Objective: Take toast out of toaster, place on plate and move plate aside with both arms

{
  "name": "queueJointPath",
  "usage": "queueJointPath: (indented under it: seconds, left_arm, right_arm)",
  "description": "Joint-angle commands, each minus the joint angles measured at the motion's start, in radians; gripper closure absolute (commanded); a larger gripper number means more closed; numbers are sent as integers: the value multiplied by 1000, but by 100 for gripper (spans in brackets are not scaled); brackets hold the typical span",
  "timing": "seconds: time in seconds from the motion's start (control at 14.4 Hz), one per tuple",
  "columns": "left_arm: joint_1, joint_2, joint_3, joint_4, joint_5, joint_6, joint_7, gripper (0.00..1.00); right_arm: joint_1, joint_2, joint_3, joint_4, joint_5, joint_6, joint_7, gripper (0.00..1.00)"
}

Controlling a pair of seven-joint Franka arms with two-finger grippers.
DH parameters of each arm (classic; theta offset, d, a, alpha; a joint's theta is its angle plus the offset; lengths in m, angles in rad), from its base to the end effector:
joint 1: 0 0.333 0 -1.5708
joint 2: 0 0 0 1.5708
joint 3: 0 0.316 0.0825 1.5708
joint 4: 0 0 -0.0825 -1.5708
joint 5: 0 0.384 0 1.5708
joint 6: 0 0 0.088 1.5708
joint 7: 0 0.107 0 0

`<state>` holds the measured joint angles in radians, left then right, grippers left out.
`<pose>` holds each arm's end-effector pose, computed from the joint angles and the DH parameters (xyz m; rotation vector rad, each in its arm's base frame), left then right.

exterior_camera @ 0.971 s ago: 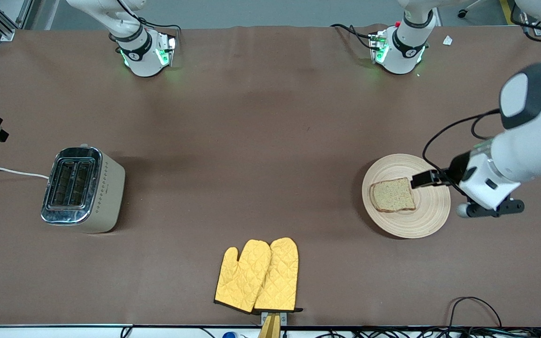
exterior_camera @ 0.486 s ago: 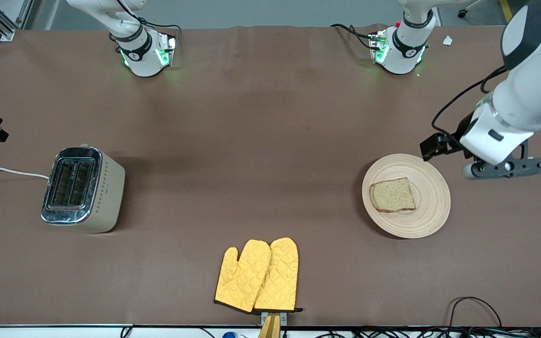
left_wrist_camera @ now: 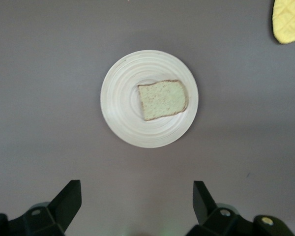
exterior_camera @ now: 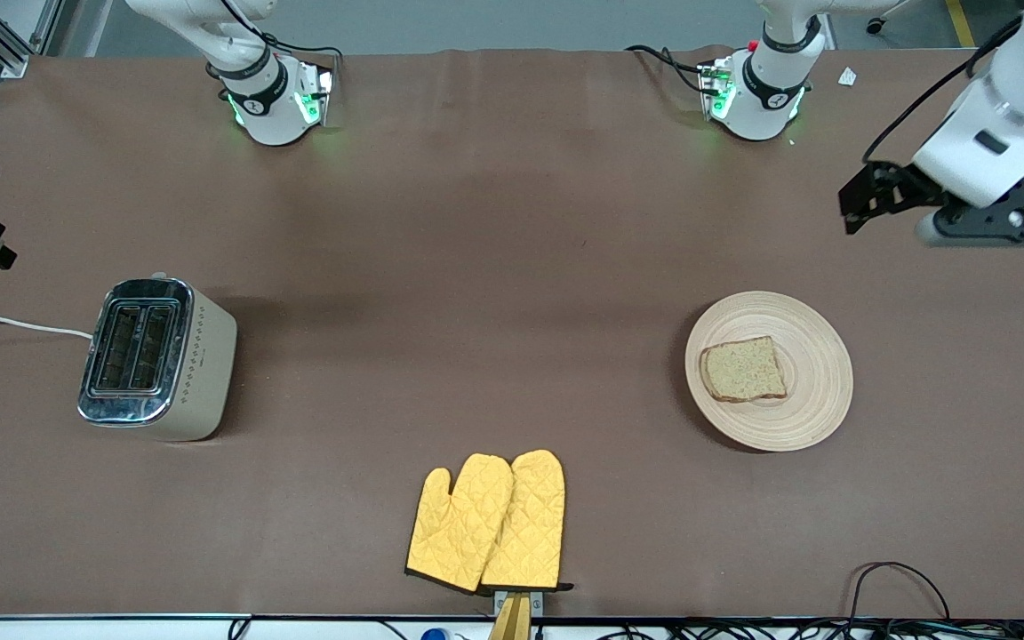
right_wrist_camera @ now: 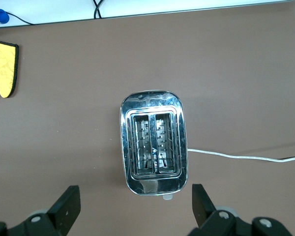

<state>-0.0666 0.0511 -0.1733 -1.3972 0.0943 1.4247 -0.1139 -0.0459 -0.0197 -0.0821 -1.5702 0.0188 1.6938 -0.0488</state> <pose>0.5422 -0.1180 0.6650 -3.0493 0.1728 0.0117 0.5565 -0.0703 0.6475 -3.1232 0.1254 -0.2262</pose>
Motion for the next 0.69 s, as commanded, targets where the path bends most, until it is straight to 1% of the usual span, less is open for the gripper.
queueJointPath:
  seconds: [0.0, 0.14, 0.21, 0.62]
  left_arm:
    - [-9, -109, 49, -115, 2, 5, 91, 0]
    - [-1, -164, 49, -178, -14, 8, 92, 0]
    - [2, -181, 51, -195, -31, 8, 91, 0]
    - [21, -181, 51, -189, -45, 6, 85, 0]
  right_arm:
    - [-3, -13, 7, -17, -13, 9, -2, 0]
    - [-3, -13, 7, -17, -13, 10, -2, 0]
    - [-3, -13, 7, -17, -13, 9, -2, 0]
    - [-3, -13, 7, -16, -13, 12, -2, 0]
